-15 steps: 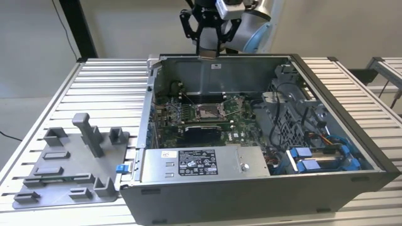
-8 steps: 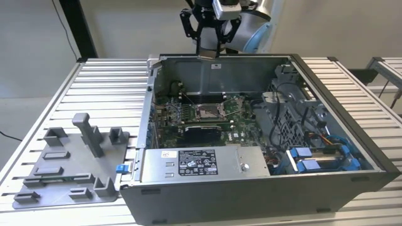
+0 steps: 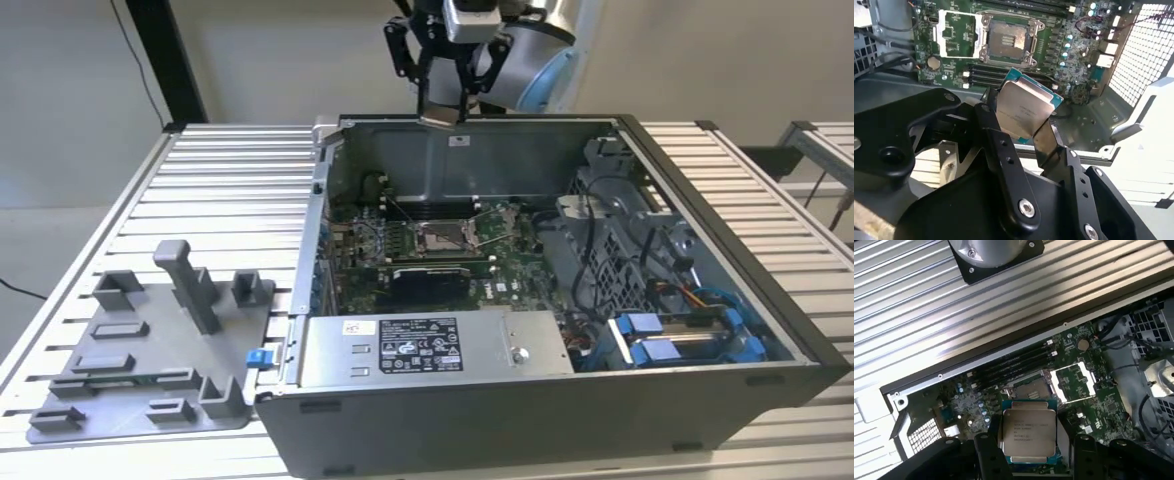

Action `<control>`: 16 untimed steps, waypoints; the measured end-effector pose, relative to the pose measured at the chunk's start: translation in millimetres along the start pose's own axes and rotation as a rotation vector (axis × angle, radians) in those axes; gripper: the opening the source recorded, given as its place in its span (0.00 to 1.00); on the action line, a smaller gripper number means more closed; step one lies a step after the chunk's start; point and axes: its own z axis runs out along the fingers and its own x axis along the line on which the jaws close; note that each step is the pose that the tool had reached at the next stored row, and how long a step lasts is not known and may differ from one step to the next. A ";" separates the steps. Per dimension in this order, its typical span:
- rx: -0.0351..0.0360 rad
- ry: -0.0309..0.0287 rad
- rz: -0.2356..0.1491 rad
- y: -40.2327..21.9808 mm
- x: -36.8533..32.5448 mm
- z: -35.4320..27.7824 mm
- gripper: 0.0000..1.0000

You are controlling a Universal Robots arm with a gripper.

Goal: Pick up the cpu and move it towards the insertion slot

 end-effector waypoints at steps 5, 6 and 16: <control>-0.0003 -0.0035 0.090 0.0 0.0 0.0 0.00; -0.0004 -0.0042 0.108 0.0 0.0 0.0 0.00; -0.0012 -0.0112 0.287 0.0 0.0 0.2 0.00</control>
